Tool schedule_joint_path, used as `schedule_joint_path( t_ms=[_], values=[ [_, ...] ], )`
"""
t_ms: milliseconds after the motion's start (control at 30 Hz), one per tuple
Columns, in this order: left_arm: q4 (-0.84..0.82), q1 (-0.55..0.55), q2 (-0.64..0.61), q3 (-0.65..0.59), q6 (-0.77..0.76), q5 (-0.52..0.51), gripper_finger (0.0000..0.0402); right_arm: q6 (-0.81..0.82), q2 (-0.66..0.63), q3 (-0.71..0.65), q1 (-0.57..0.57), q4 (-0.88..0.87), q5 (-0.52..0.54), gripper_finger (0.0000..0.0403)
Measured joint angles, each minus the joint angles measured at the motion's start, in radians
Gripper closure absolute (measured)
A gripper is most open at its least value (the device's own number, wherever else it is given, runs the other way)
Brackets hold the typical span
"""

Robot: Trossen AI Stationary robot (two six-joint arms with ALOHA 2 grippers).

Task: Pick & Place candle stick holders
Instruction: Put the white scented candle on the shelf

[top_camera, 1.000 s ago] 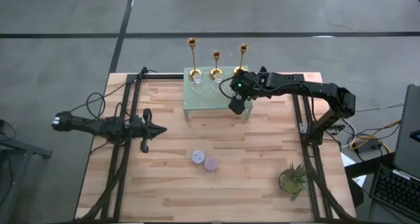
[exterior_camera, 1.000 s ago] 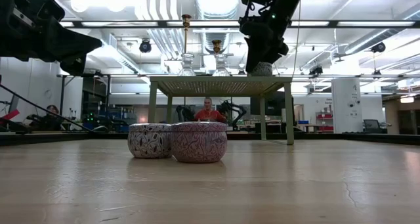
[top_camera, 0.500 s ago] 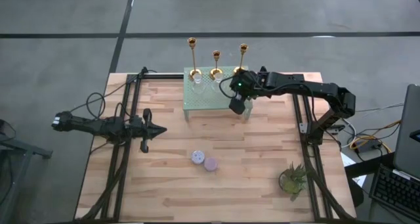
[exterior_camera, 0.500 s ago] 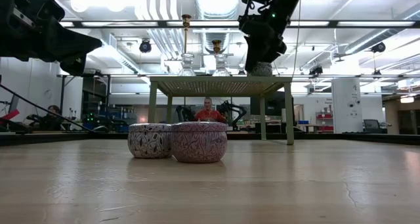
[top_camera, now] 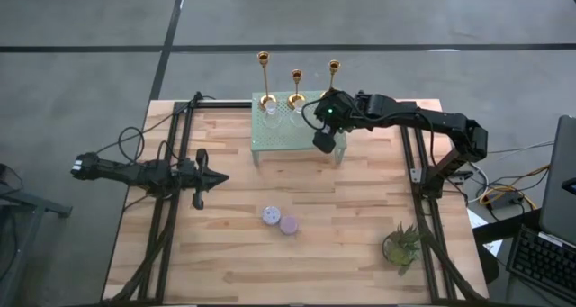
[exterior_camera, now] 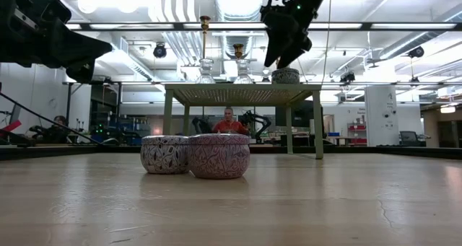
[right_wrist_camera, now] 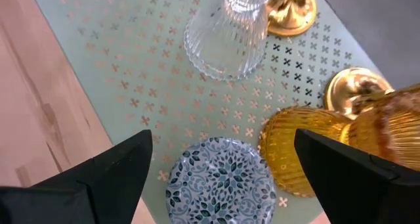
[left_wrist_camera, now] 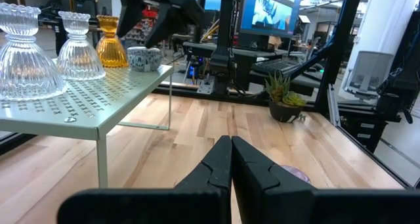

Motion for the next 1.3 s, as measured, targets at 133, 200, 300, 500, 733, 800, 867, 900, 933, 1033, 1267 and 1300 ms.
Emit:
schedule_joint_path(
  t_ms=[133,200,300,500,733,800,867,900,933,1033,1267,1300],
  values=[
    [0.000,0.000,0.000,0.000,0.000,0.000,0.0392,0.000,0.000,0.032,0.000,-0.030,0.000,0.0037],
    [0.000,0.000,0.000,0.000,0.000,0.000,0.0392,0.000,0.000,0.044,0.001,-0.040,-0.002,0.0037],
    [0.000,0.000,0.000,0.000,0.000,0.000,0.0392,-0.001,0.000,0.052,0.014,-0.041,-0.005,0.0037],
    [0.000,0.000,0.000,0.000,0.000,0.000,0.0392,0.000,0.000,0.063,0.079,-0.036,-0.009,0.0037],
    [0.000,0.000,0.000,0.000,0.000,0.000,0.0392,0.004,0.000,0.062,0.201,-0.025,-0.025,0.0040],
    [0.000,0.000,0.000,0.000,0.000,0.000,0.0392,-0.004,0.000,0.054,0.239,0.007,-0.068,0.0052],
    [0.000,0.000,0.000,0.000,0.000,0.000,0.0392,-0.004,0.000,0.040,0.284,0.068,-0.114,0.0073],
    [0.000,0.000,0.000,0.000,0.000,0.000,0.0392,-0.008,0.000,0.033,0.310,0.100,-0.134,0.0087],
    [0.000,0.000,0.000,0.000,0.000,0.000,0.0392,-0.012,0.000,0.026,0.336,0.129,-0.146,0.0102],
    [0.000,0.000,0.000,0.000,0.000,0.000,0.0392,-0.033,0.000,0.007,0.412,0.216,-0.161,0.0164],
    [0.000,0.000,0.000,0.000,0.000,0.000,0.0392,-0.064,0.000,-0.092,0.535,0.407,-0.159,0.0360],
    [0.000,0.000,0.000,0.000,0.000,0.000,0.0392,-0.073,0.000,-0.114,0.548,0.443,-0.159,0.0377]
  ],
)
